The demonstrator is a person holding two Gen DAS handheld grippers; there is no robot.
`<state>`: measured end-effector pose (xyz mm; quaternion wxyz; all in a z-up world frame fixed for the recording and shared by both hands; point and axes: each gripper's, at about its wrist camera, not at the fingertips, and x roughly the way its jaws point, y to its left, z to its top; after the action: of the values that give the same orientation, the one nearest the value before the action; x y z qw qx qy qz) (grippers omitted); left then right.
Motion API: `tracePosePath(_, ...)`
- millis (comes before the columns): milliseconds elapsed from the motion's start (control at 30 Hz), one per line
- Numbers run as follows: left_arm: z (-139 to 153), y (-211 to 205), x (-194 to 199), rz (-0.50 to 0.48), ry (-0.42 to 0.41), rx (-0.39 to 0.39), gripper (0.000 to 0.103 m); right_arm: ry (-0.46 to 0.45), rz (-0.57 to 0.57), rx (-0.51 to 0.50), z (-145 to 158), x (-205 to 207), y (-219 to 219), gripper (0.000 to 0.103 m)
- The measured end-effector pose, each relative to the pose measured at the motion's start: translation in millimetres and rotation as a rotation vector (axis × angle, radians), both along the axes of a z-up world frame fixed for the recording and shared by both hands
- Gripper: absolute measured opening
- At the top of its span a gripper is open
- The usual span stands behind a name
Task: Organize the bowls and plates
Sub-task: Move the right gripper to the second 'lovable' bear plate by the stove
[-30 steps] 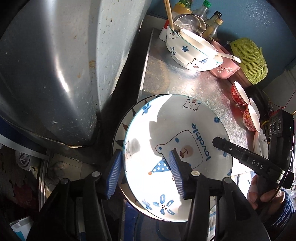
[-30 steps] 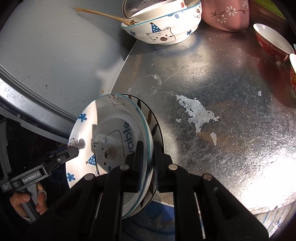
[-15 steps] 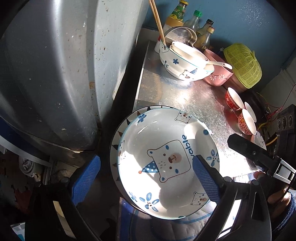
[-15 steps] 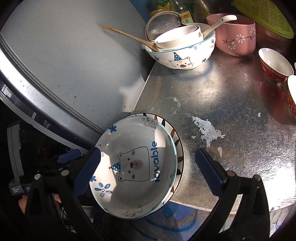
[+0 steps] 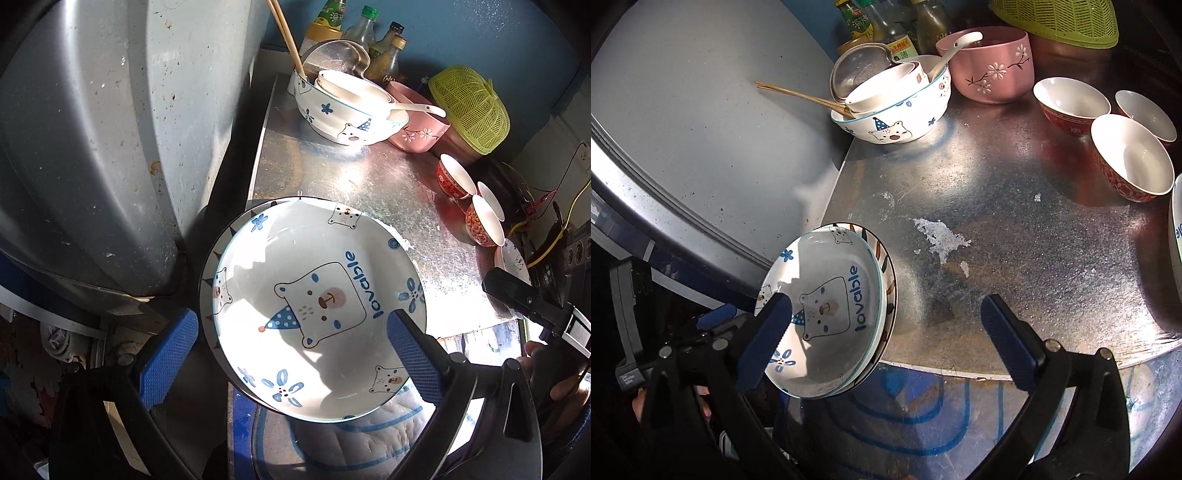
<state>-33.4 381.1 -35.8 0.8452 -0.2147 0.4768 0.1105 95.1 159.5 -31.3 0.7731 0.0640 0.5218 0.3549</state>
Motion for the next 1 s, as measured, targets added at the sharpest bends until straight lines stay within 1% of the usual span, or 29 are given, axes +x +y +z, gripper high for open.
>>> tracePosePath(200,11,-8,9,-0.043,-0.030,0.001,0.103,-0.007,-0.053,-0.002,4,-10,-17,0.103)
tracePosePath(367,20,-21,20,-0.060,-0.026,0.010,0.103,0.007,-0.079,0.014,7,-8,-33,0.103)
tracePosePath(467,22,-37,28,-0.073,-0.015,0.017,0.103,0.017,-0.100,0.035,7,-3,-50,0.103)
tracePosePath(700,29,-98,59,-0.106,-0.013,0.031,0.103,0.037,-0.136,0.049,7,14,-115,0.103)
tracePosePath(1000,31,-191,101,-0.160,-0.018,0.026,0.103,0.027,-0.185,0.043,13,45,-209,0.103)
